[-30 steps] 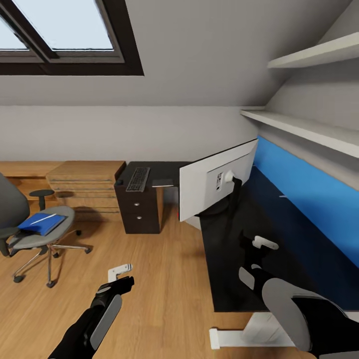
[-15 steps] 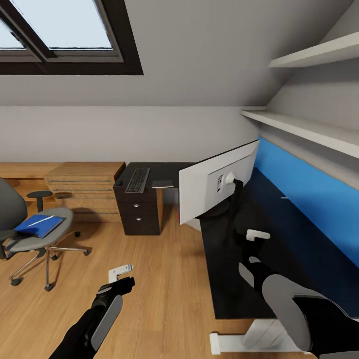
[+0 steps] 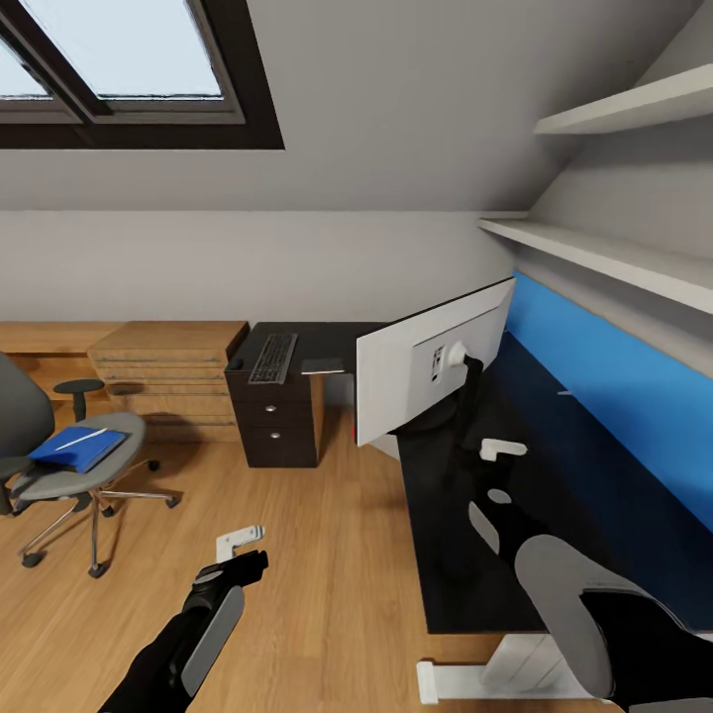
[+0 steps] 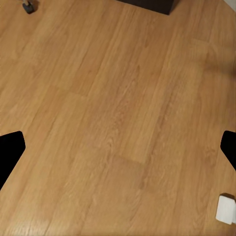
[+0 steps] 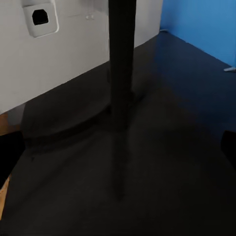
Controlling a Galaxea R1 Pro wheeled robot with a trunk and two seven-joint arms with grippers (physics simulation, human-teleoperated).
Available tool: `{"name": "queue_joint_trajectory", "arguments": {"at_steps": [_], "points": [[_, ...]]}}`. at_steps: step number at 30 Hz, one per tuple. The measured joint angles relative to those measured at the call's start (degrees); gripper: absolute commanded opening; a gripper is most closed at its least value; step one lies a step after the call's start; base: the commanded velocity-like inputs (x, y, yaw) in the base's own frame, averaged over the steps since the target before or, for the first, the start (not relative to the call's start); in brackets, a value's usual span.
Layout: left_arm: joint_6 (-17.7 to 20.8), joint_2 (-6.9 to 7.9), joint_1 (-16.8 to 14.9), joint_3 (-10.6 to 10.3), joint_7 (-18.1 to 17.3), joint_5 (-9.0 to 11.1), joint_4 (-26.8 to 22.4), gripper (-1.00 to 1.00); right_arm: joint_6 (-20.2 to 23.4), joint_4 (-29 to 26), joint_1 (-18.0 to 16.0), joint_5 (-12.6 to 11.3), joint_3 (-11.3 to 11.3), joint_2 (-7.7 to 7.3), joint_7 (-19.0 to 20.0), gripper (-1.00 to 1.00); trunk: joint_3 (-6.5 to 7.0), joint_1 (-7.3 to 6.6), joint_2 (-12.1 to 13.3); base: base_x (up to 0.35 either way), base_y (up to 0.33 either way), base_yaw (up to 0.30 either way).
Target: In the bedroom, organize the workspace by keeping the computer under the desk, ensuring the monitor is on the desk, placing the keyboard on the desk next to the monitor, placing the mouse on the desk next to the keyboard, moving the folder from the swivel chair onto the desk next to the mouse, stacking the notebook on top of the folder with the pen on top of the notebook, and positioning the swivel chair next to the desk.
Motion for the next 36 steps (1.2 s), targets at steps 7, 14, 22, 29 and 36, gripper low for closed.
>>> {"name": "queue_joint_trajectory", "arguments": {"at_steps": [7, 14, 22, 29, 36], "points": [[0.0, 0.01, 0.0, 0.0, -0.22, -0.02, -0.01, 1.0, -1.83, 0.1, 0.12, 0.38, -0.06, 0.94, -0.01, 1.0, -0.1, 0.0, 0.0, 0.001, 0.0, -0.013], [-0.04, 0.06, 0.0, 0.01, -0.36, 0.02, 0.01, 1.0, -1.95, 0.1, 0.14, 0.34, -0.07, 0.96, -0.09, 1.0, -0.11, -0.02, -0.01, 0.138, 0.0, -0.002], [-0.01, 0.06, 0.0, 0.0, -0.36, 0.06, 0.03, 1.0, -2.02, 0.1, 0.17, 0.33, -0.1, 0.93, -0.06, 1.0, -0.13, -0.01, 0.0, 0.236, 0.0, 0.0], [-0.03, 0.06, 0.0, 0.0, -0.31, 0.04, 0.03, 1.0, -2.02, 0.1, 0.16, 0.37, -0.13, 0.85, -0.03, 1.0, -0.2, -0.01, 0.0, 0.083, 0.0, 0.0], [-0.01, 0.06, 0.0, 0.0, -0.26, -0.01, 0.03, 1.0, -2.02, 0.11, 0.2, 0.37, -0.15, 0.61, -0.05, 1.0, -0.22, 0.0, 0.0, 0.098, 0.0, 0.0]]}}
